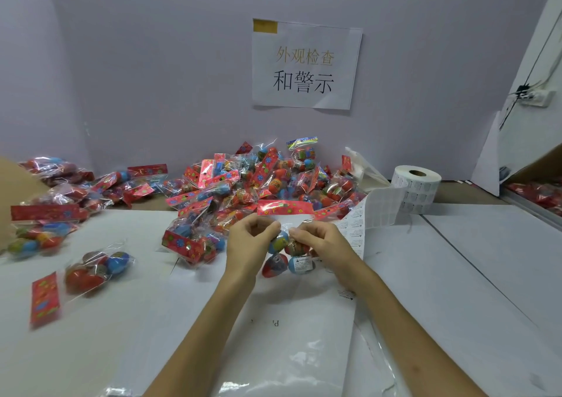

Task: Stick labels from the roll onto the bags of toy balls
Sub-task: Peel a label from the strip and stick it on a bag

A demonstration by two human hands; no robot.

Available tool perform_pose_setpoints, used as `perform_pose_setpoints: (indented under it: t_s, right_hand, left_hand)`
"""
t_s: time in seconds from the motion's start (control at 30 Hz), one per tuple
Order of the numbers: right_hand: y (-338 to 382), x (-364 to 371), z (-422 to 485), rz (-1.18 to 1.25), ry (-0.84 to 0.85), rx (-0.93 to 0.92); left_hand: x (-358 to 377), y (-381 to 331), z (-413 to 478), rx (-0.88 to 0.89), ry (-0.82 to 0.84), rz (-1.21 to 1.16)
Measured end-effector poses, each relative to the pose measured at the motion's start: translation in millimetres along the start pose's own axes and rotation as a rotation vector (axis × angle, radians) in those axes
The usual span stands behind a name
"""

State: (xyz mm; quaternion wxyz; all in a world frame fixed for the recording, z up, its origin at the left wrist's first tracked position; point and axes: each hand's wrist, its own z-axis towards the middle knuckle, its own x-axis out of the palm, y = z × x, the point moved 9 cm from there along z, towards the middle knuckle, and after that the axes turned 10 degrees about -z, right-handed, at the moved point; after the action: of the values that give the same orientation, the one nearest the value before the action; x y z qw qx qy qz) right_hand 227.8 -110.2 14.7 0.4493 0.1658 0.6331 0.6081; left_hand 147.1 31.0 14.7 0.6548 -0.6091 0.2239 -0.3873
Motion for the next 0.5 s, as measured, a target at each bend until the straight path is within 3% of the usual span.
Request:
perform_pose_setpoints:
  t_s: [0.1, 0.23, 0.5]
  right_hand:
    - [0.1, 1.8, -1.2, 0.019, 0.007, 0.024]
    - [-4.0, -14.6, 0.7, 0.137, -0.122, 0.066]
    - [-12.7, -34.9, 0.7, 0.294, -0.258, 0.117]
  left_hand:
    - [-1.9, 0.9, 1.4, 0.009, 0.012, 0.0]
    - [9.7, 3.0, -3.4, -0.004, 0.091, 0.044]
    - [26.0, 11.2, -8.8, -0.163, 0.212, 0.06]
